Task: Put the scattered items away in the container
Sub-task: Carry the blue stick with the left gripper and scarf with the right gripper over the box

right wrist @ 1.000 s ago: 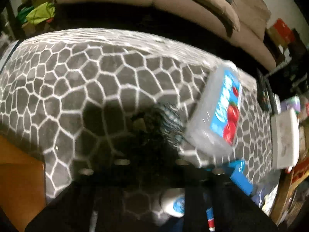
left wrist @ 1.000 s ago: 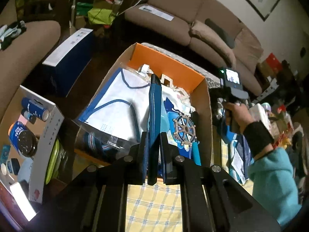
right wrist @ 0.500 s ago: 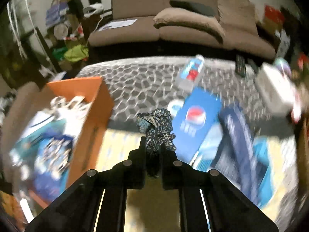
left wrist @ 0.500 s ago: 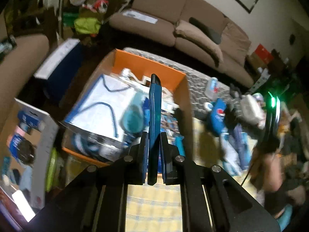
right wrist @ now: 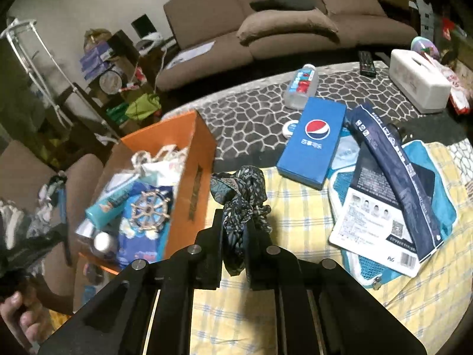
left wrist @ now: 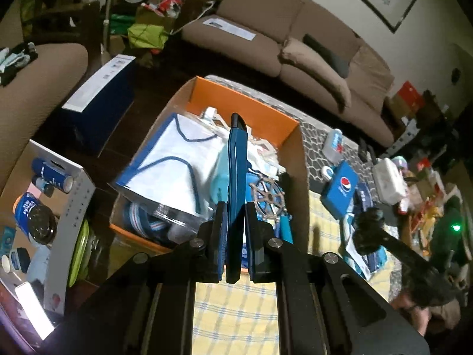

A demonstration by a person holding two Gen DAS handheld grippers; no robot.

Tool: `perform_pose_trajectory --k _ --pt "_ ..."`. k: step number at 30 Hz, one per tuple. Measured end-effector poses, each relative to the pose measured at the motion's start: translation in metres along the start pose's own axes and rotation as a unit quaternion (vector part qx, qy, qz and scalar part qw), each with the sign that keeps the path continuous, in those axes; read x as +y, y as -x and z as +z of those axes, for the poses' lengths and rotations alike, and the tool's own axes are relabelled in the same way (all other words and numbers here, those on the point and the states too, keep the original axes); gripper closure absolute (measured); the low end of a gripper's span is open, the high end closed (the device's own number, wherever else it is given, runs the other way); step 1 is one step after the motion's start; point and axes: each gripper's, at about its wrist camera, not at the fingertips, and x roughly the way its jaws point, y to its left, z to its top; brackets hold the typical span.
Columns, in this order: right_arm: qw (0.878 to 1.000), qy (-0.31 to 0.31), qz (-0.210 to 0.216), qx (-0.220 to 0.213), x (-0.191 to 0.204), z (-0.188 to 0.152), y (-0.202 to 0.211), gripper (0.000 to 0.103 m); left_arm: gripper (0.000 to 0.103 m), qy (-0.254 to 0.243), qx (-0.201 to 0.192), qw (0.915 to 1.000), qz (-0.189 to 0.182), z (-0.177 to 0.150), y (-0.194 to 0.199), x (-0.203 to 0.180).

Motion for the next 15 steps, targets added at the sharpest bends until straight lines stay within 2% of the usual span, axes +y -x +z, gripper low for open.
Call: perform_pose_trajectory --k 4,7,10,15 --pt "1.0 0.016 0.0 -0.006 0.01 0.0 0.002 0.092 0.093 0.011 -0.001 0.9999 -0.011 0.006 0.002 0.006" --pt "0.999 0.045 -0.012 -0.007 0.023 0.0 0.001 0.092 0.093 0.0 -0.019 0.9998 0.002 0.008 0.005 0.004" --pt "0.998 0.063 -0.014 -0.01 0.031 -0.002 0.002 0.092 0.093 -0.005 -0.019 0.9997 0.014 0.008 0.003 0.005" --pt "0.997 0.07 -0.01 -0.014 0.035 -0.004 0.01 0.092 0.093 0.003 -0.024 0.9997 -0.002 0.013 0.008 0.012"
